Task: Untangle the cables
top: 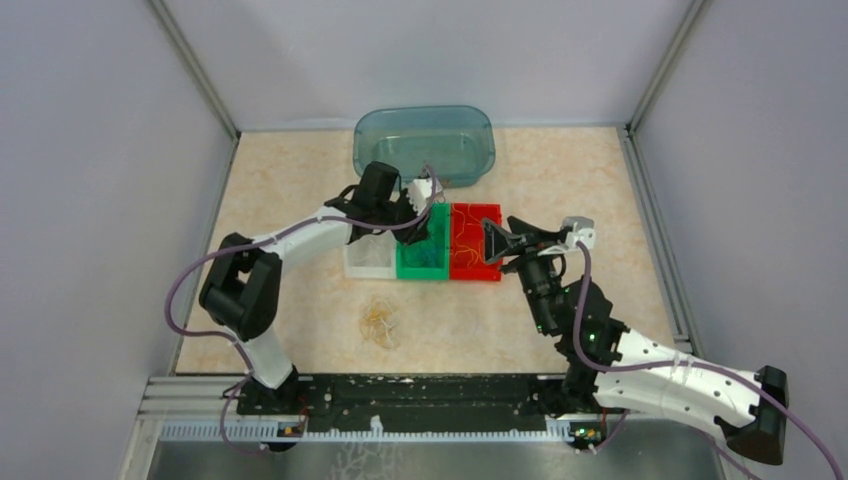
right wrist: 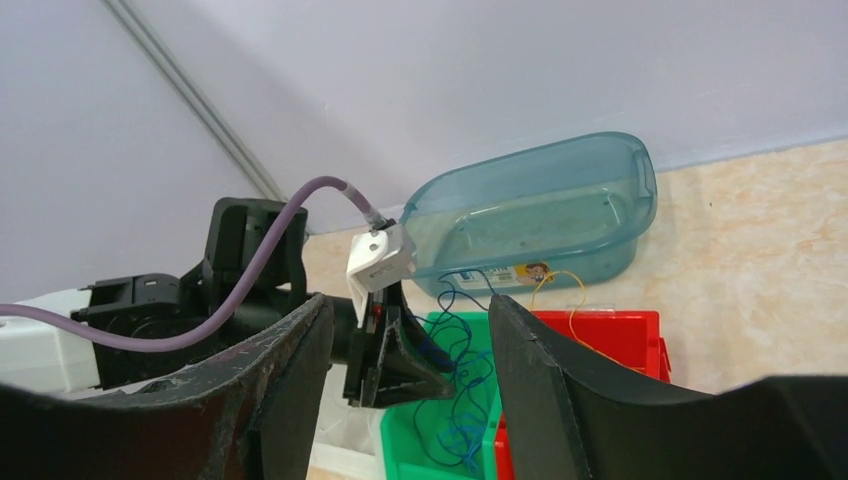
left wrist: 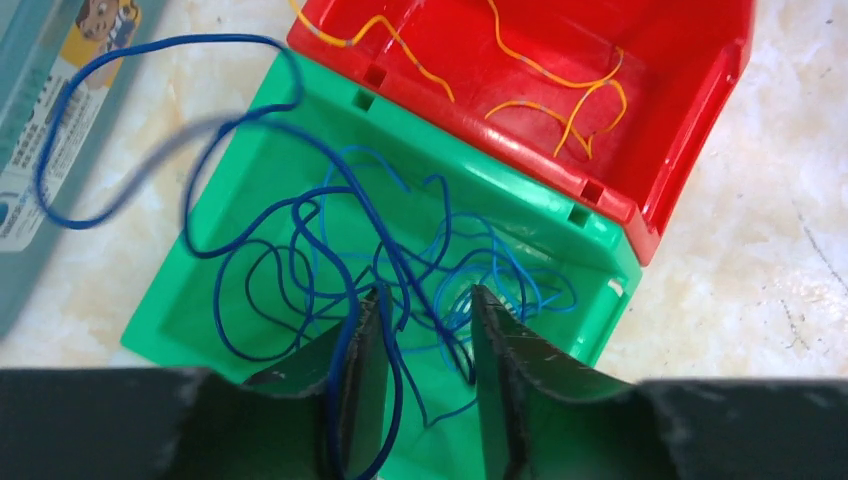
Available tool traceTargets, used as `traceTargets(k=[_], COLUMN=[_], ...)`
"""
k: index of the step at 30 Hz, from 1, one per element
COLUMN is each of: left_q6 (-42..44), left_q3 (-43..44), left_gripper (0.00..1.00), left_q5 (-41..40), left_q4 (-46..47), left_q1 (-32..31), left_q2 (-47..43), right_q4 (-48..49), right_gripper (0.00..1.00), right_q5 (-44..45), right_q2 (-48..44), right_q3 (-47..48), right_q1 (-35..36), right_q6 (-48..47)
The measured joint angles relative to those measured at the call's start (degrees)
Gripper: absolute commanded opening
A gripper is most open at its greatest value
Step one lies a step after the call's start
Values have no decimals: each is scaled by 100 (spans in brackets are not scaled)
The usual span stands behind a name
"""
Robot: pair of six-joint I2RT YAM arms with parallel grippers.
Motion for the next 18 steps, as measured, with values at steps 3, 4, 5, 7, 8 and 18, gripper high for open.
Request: traceTargets(k=[3,4,5,7,8,18], left_q6=[-15,-42,-61,-114,-127,-168], left_q3=[-149,-170,-170,-140,-103,304], left_gripper=[54,57,60,69,71,77], left_q5=[-186,-229,-254,-269,-264,-2], left_q4=[-59,-105,-144,-245,-317,-1222], left_q1=[-11,-17,-20,-22,-22,-83], left_q2=[-131,-179,-214,-297,-339,-1121], right_q4=[11,11,4,-52,-72,-356], right_gripper=[59,60,60,60,60,64], right_q5=[-37,-52,-70,-101,-118,-396], right_q2=[2,4,11,55,85,341], right_q3=[9,9,9,39,72,264], right_q1=[0,0,-2,-2,-2,-2], right_q6=[-2,-2,-4,-7,-7,2])
